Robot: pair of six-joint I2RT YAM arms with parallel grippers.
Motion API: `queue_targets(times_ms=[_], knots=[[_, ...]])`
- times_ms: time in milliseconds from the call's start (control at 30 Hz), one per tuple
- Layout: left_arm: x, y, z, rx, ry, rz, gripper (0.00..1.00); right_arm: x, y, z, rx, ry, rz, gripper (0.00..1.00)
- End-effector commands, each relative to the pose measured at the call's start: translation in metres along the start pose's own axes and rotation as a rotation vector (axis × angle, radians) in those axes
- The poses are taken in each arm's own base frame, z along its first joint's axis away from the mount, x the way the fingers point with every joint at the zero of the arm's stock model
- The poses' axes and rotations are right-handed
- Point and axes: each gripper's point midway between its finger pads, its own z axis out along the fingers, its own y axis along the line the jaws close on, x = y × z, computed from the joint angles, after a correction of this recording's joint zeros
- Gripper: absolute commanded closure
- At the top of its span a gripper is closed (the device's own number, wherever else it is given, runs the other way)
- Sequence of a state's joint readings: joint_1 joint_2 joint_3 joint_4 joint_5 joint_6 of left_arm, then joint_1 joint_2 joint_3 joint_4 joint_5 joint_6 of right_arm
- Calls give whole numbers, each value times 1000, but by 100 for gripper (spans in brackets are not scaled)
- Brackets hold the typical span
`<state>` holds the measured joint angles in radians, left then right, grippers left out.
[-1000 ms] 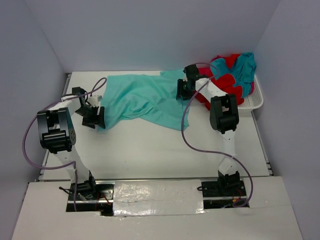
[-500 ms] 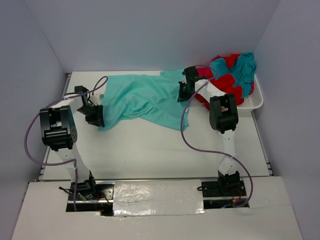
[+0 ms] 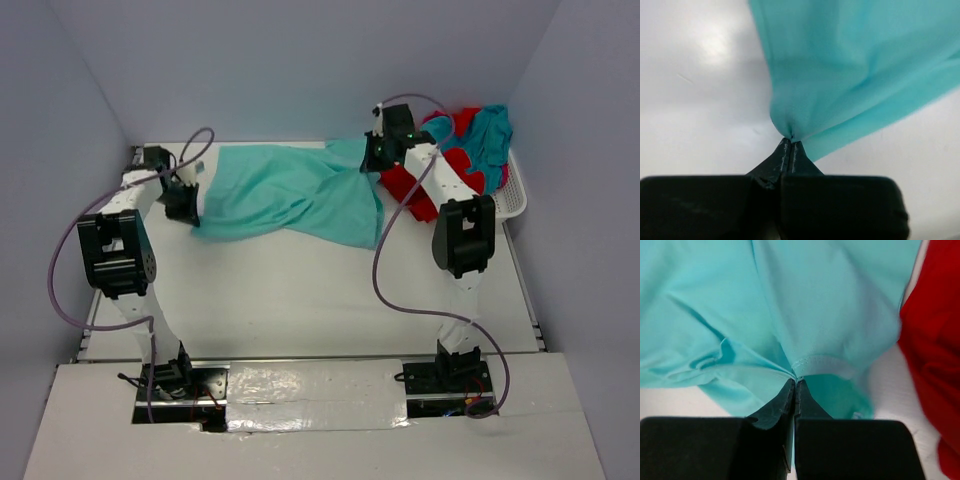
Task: Fold and stack the t-shirts
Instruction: Flatten out the tshirt
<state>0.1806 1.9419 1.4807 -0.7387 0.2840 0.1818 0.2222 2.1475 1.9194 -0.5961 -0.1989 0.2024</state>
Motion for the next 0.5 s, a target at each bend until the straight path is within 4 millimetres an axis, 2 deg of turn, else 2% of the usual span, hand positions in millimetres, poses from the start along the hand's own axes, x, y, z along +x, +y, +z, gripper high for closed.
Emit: queue_targets(times_ms=[0, 33, 67, 100, 133, 167, 200, 233, 267, 300, 333, 367, 400, 433, 467], knots=[[-88, 23, -48, -129, -240, 127, 100, -107, 15, -94, -58, -312, -68, 100], [-106, 26, -58, -148, -286, 139, 100, -121, 8, -103, -53, -353, -67, 100], [-144, 27, -87, -177, -394, 166, 100, -139, 6, -114, -53, -408, -71, 100], [-160, 30, -86, -173, -420, 157, 100, -168, 8, -133, -59, -489, -82, 100], [-180, 29, -97, -174, -473, 165, 100, -186, -5, -144, -39, -539, -72, 100], [-218, 23, -135, -180, -599, 194, 100, -204, -6, -159, -42, -594, -56, 100], [-237, 27, -138, -181, -648, 192, 100, -233, -3, -187, -53, -692, -61, 100], [-253, 29, -157, -184, -721, 158, 100, -245, -2, -202, -61, -743, -57, 100], [-274, 24, -189, -185, -823, 173, 100, -263, 5, -239, -82, -847, -76, 100], [-291, 20, -218, -193, -929, 191, 100, -265, 7, -249, -86, -875, -93, 100], [-294, 20, -230, -186, -972, 183, 100, -267, 13, -264, -88, -911, -120, 100], [-295, 7, -258, -177, -1035, 219, 100, -264, 23, -288, -96, -960, -174, 100], [-298, 3, -275, -192, -1089, 265, 100, -259, 25, -295, -100, -966, -195, 100], [-293, 2, -268, -187, -1066, 273, 100, -253, 30, -301, -110, -967, -216, 100], [-288, -3, -269, -173, -1052, 290, 100, -235, 38, -303, -126, -934, -231, 100]])
